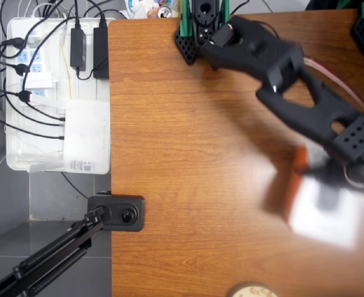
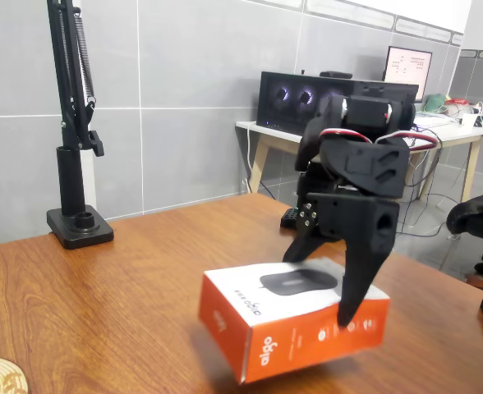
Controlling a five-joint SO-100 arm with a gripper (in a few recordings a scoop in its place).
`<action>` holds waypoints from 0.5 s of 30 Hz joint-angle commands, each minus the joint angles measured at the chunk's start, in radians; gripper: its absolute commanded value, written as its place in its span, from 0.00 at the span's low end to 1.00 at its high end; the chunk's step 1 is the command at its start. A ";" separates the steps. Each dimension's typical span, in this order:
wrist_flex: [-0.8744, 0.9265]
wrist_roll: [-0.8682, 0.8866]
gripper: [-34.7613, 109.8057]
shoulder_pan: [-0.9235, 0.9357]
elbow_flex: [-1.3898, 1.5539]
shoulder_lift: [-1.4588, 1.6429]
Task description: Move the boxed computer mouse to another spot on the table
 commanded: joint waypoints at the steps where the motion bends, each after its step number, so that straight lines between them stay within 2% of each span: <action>1: 0.103 -0.009 0.24 0.152 -0.465 0.051; 3: 0.120 -0.089 0.24 0.268 -0.535 0.067; 9: 0.127 -0.146 0.24 0.584 -0.518 0.193; 10: 0.124 -0.127 0.24 0.614 -0.451 0.242; 13: 0.025 -0.094 0.24 0.649 -0.005 0.551; 15: 0.043 -0.086 0.24 0.664 0.094 0.653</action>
